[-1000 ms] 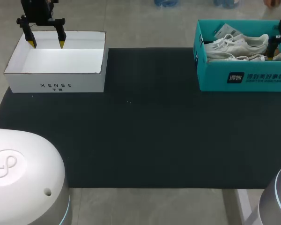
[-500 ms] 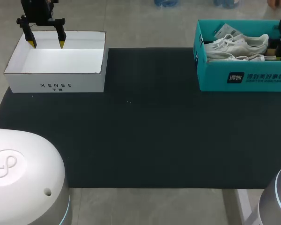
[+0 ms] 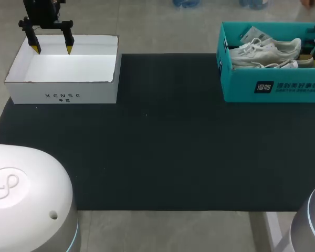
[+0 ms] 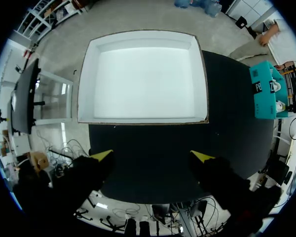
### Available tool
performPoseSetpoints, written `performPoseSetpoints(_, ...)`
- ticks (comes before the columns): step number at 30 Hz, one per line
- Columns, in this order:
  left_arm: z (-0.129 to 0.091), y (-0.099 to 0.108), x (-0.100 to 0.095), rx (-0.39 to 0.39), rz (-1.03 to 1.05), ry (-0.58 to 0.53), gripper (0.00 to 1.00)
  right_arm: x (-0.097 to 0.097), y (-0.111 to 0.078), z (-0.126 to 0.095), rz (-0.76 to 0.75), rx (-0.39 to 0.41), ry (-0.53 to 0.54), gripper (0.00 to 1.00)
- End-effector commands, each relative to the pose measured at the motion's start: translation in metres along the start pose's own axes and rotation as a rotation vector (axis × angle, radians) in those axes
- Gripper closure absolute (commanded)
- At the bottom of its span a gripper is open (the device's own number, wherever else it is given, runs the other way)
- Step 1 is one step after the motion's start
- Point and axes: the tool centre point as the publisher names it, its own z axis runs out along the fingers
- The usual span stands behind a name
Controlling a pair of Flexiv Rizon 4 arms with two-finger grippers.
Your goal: Take the shoe out of the shoebox, open the shoe tongue, remove and reinsert the insole, then place the shoe into the shoebox
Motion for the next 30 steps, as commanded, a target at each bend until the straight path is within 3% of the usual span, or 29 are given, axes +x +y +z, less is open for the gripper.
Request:
performPoseSetpoints(1, 0.000, 0.000, 0.000, 0.000, 0.000, 0.000, 0.00, -0.001, -0.007, -0.028, 0.019, -0.027, -0.014, 1.00)
performPoseSetpoints(12, 0.000, 0.000, 0.000, 0.000, 0.000, 0.000, 0.00, -0.005, 0.013, -0.106, 0.078, -0.074, -0.047, 1.00)
performPoseSetpoints(23, 0.000, 0.000, 0.000, 0.000, 0.000, 0.000, 0.00, 0.002, 0.023, -0.190, 0.094, -0.189, -0.074, 1.00)
performPoseSetpoints(30, 0.000, 0.000, 0.000, 0.000, 0.000, 0.000, 0.00, 0.006, 0.019, -0.218, 0.092, -0.226, -0.066, 1.00)
